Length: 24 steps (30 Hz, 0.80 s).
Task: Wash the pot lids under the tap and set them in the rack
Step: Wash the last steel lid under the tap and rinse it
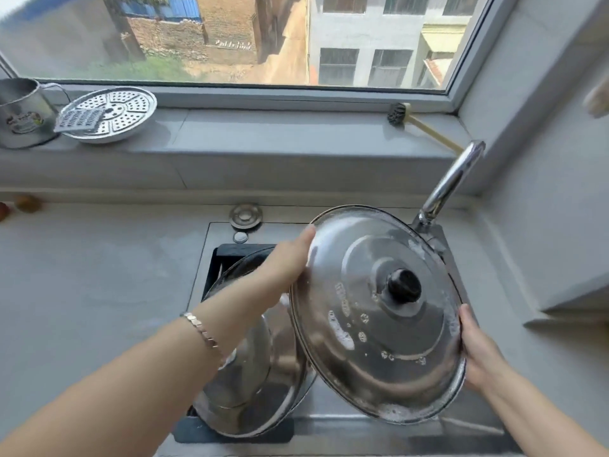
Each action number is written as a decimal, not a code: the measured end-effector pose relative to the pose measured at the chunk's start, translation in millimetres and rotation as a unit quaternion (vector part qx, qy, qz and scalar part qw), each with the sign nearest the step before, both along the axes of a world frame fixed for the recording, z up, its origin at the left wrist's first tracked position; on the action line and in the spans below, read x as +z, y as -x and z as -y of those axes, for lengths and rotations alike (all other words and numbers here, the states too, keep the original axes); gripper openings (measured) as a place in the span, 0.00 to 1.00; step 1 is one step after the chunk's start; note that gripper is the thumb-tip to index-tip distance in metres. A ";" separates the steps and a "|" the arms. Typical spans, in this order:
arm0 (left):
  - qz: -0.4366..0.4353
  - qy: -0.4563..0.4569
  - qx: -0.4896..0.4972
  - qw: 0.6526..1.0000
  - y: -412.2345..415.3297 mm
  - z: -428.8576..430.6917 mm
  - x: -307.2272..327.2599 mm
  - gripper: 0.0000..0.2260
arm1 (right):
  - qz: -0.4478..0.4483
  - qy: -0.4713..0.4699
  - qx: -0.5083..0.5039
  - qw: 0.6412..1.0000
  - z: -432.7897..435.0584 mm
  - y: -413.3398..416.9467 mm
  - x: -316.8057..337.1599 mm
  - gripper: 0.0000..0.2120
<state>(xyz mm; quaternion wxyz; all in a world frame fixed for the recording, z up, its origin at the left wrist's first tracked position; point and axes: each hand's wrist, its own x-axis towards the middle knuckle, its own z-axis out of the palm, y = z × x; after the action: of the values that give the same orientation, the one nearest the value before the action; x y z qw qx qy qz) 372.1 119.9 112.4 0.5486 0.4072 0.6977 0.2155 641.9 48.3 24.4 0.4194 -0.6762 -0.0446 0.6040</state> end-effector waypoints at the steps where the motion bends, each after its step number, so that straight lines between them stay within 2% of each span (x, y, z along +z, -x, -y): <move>1: 0.071 0.053 0.047 0.995 -9.5 4.0 -3.9 0.36 | 0.001 -0.005 0.004 1.000 -1.1 -9.1 0.1 0.28; 3: 0.119 0.078 0.116 0.983 -26.8 10.1 -15.9 0.36 | -0.002 -0.024 0.027 0.999 -6.3 -25.7 -1.1 0.27; 5: 0.074 0.041 0.169 0.982 -42.1 14.7 -25.3 0.25 | 0.024 -0.021 0.063 0.997 -13.6 -38.5 -0.9 0.26; 6: 0.053 0.019 0.197 0.979 -47.6 17.9 -28.1 0.23 | 0.054 -0.013 0.097 0.994 -19.2 -44.8 -5.6 0.27; 9: 0.057 -0.008 0.274 0.960 -56.0 23.9 -37.1 0.22 | 0.169 0.012 0.210 0.963 -40.2 -57.4 -16.3 0.29; 11: 0.030 -0.013 0.302 0.953 -58.5 28.9 -38.2 0.22 | 0.223 -0.012 0.270 0.937 -58.3 -63.3 -26.2 0.30; 14: 0.003 -0.013 0.332 0.943 -56.7 28.8 -41.5 0.27 | 0.300 -0.049 0.298 0.905 -89.0 -58.5 -16.1 0.27; 16: -0.001 -0.023 0.345 0.938 -55.1 26.5 -41.0 0.27 | 0.338 -0.045 0.318 0.884 -110.5 -54.8 -13.8 0.25; 20: 0.001 -0.048 0.342 0.938 -61.6 19.2 -34.5 0.22 | 0.286 0.014 0.345 0.894 -142.0 -47.6 -22.5 0.23; 24: -0.020 -0.056 0.309 0.949 -64.6 11.7 -32.1 0.22 | 0.326 0.034 0.357 0.875 -151.5 -37.9 -23.2 0.15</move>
<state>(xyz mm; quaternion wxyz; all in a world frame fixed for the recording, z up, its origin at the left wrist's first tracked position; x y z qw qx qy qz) 436.7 108.2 80.3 0.4171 0.2056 0.7872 0.4049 679.8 199.9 1.2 0.1135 -0.7868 -0.3967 0.4591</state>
